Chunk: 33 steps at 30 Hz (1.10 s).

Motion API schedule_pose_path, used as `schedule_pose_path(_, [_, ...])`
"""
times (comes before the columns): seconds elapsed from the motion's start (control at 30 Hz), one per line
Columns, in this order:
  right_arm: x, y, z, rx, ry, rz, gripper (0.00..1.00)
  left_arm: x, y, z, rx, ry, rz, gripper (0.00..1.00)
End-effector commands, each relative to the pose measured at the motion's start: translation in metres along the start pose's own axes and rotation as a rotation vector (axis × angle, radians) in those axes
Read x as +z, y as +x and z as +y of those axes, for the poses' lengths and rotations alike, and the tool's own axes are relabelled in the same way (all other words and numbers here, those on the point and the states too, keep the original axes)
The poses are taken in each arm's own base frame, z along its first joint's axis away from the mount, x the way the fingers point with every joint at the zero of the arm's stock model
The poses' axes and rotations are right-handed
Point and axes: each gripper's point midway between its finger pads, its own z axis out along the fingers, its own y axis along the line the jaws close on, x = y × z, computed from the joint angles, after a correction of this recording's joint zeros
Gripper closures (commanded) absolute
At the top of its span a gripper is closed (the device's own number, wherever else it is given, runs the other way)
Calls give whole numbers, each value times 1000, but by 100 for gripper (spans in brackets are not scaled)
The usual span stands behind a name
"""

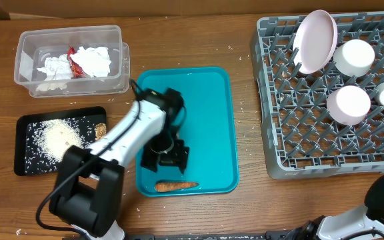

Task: Sort waste into correct bins and load items into the dishwasher
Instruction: 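Move the left gripper back over the carrot on the teal tray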

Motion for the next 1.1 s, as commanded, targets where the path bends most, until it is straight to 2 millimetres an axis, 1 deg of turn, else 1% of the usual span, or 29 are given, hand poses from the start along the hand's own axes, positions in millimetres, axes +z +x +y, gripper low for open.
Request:
schedule_pose_path(0.0, [-5,-2,1,-1,-6,-19,0,17,7,-12,84,-19,11,18])
schedule_pose_path(0.1, [-5,-2,1,-1,-6,-19,0,23,6,-19,131,-53,-10,15])
schedule_pose_path(0.23, [-5,-2,1,-1,-6,-19,0,24,3,-9,165,-165,-46,14])
schedule_pose_path(0.33, [-5,-2,1,-1,-6,-19,0,26,4,-10,172,-171,-46,14])
schedule_pose_path(0.4, [-5,-2,1,-1,-6,-19,0,27,6,-10,171,-173,-40,12])
schedule_pose_path(0.77, [-5,-2,1,-1,-6,-19,0,45,22,4,140,-201,21,11])
schedule_pose_path(1.0, [-5,-2,1,-1,-6,-19,0,47,19,3,143,-199,8,12])
schedule_pose_path(1.07, [-5,-2,1,-1,-6,-19,0,46,16,6,140,-218,-6,11])
